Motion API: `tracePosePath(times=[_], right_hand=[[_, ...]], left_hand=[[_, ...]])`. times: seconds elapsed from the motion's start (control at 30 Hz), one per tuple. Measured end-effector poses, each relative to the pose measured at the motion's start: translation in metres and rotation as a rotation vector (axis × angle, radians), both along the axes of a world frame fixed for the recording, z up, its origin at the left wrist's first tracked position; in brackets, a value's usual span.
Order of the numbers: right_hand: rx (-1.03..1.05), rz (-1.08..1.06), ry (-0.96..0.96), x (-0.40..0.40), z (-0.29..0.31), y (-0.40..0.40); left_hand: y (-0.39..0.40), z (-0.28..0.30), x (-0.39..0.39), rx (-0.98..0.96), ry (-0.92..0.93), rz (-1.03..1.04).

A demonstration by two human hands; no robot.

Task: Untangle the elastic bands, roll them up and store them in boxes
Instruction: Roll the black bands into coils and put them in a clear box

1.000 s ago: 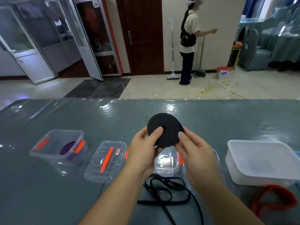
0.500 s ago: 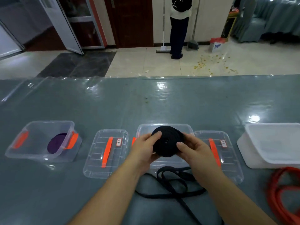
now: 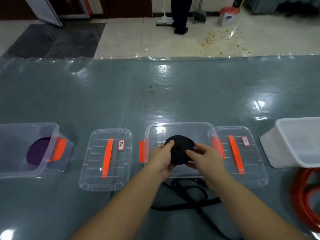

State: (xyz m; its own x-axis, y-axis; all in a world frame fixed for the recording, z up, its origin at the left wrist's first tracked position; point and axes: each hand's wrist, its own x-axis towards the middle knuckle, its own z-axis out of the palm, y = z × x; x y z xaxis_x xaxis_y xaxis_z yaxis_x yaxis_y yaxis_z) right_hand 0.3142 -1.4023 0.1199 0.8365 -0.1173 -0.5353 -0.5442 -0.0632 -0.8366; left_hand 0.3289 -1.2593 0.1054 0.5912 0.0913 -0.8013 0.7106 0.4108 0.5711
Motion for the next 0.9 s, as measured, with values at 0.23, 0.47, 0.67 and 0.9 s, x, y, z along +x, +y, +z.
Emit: tracePosePath(times=[0.23,0.47,0.67,0.9], right_hand=[[-0.076,0.041,0.204,0.047,-0.048,0.002],[-0.225,0.146,0.275,0.068,-0.094,0.010],[-0.316,0.192,0.289,0.085,-0.113,0.008],[-0.406,0.211,0.223,0.085,-0.120,0.005]], left_hand=[[0.007,-0.042,0.036,0.241,0.051,-0.284],[0.000,-0.095,0.052,0.573,0.237,-0.513],[-0.011,-0.108,0.061,0.732,0.262,-0.518],[-0.015,-0.122,0.054,0.738,0.163,-0.476]])
